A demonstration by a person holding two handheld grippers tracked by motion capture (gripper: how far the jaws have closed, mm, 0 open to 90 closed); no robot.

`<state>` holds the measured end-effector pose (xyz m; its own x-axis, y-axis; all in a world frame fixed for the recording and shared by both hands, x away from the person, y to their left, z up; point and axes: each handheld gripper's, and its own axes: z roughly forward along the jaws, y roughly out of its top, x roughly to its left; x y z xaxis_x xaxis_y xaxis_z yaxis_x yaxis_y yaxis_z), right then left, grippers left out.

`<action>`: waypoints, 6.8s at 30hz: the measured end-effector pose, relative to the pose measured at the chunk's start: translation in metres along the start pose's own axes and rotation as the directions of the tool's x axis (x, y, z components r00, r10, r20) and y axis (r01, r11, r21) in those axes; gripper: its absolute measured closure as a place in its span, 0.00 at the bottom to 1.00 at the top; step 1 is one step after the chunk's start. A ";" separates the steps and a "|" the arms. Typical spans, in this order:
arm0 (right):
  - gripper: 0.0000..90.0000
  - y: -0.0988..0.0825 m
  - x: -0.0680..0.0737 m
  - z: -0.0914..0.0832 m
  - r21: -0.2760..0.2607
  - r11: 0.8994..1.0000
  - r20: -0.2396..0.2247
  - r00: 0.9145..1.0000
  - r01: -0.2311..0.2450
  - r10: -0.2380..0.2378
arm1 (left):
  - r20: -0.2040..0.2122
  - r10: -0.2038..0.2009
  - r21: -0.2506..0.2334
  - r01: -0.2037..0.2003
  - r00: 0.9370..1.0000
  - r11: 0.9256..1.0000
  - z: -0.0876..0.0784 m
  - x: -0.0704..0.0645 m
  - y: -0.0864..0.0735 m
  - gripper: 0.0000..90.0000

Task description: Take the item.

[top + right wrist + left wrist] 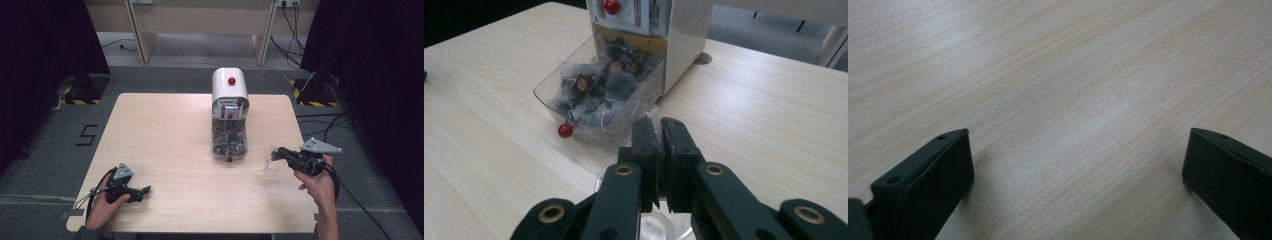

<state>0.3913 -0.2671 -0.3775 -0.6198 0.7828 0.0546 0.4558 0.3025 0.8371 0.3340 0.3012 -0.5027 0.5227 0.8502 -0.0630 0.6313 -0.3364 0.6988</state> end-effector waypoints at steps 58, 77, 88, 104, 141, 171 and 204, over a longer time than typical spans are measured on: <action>0.56 -0.009 -0.007 0.016 0.024 0.999 0.034 0.999 -0.041 0.040 | 0.000 0.000 0.000 0.000 1.000 1.000 0.000 0.000 0.000 0.00; 0.43 -0.014 -0.021 0.007 -0.002 0.996 0.128 0.988 -0.086 0.085 | 0.000 0.000 0.000 0.000 1.000 1.000 0.000 0.000 0.000 0.00; 0.42 -0.015 -0.025 0.002 -0.013 0.995 0.142 0.985 -0.099 0.100 | 0.000 0.000 0.000 0.000 1.000 1.000 0.000 0.000 0.000 0.00; 0.40 -0.029 -0.025 -0.013 0.007 0.995 0.157 0.983 -0.095 0.092 | 0.000 0.000 0.000 0.000 1.000 1.000 0.000 0.000 0.000 0.00; 0.35 -0.067 -0.005 -0.024 0.073 0.994 0.112 0.991 -0.086 0.078 | 0.000 0.000 0.000 0.000 1.000 1.000 0.000 0.000 0.000 0.00; 0.34 -0.116 0.003 -0.011 0.195 0.976 0.128 0.989 -0.097 0.072 | 0.000 0.000 0.000 0.000 1.000 1.000 0.000 0.000 0.000 0.00; 0.24 -0.151 0.034 -0.028 0.146 0.987 0.158 0.986 -0.071 0.047 | 0.000 0.000 0.000 0.000 1.000 1.000 0.000 0.000 0.000 0.00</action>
<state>0.2835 -0.3014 -0.4872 -0.4887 0.8724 0.0075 0.5872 0.3226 0.7424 0.3340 0.3011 -0.5027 0.5228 0.8501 -0.0627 0.6311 -0.3366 0.6988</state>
